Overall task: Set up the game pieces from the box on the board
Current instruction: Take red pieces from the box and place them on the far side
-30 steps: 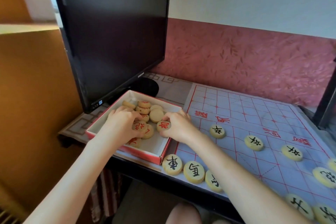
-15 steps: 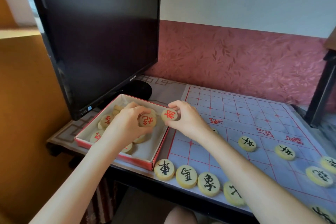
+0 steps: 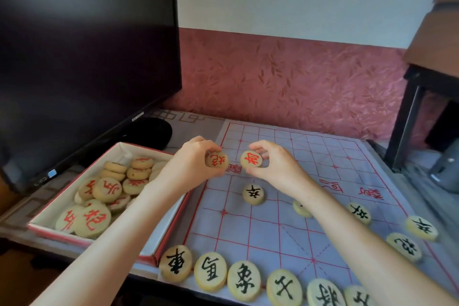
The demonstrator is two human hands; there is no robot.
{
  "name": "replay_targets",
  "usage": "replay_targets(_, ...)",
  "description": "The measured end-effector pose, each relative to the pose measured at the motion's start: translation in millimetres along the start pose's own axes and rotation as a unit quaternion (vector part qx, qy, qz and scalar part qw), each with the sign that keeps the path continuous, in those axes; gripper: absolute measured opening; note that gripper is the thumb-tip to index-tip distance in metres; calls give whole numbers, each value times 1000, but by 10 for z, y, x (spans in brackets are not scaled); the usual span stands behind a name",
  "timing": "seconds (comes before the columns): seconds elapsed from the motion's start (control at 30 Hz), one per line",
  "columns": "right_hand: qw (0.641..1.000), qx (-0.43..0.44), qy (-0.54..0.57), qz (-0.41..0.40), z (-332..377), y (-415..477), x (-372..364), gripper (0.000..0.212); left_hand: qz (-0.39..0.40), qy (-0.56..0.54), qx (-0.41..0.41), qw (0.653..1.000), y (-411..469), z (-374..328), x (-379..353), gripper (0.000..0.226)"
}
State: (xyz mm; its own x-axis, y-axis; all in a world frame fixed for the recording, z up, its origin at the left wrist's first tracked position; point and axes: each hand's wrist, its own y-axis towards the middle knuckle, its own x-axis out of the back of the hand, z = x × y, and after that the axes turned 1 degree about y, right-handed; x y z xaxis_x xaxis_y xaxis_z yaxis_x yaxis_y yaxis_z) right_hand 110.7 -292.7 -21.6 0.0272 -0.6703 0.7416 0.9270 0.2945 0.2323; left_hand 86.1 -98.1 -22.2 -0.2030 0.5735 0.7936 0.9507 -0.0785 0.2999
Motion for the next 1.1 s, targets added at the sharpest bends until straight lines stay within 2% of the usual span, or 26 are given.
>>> replay_targets(0.4, 996, -83, 38, -10, -990, 787, 424, 48, 66, -27, 5, 997, 964, -333, -578, 52)
replay_targets(0.6, 996, -83, 32, 3, -1236, 1499, 271, 50, 58, -38, 11, 998, 1254, -325, -732, 33)
replay_targets(0.93, 996, -86, 10, 13, -1361, 2182, -16, 51, 79, -30, 19, 996, 1436, -51, -854, 52)
replay_targets(1.1, 996, -92, 17, 7, -1434, 2237, -60, 53, 46, -32, 45, 997, 1530, 100, -715, 53)
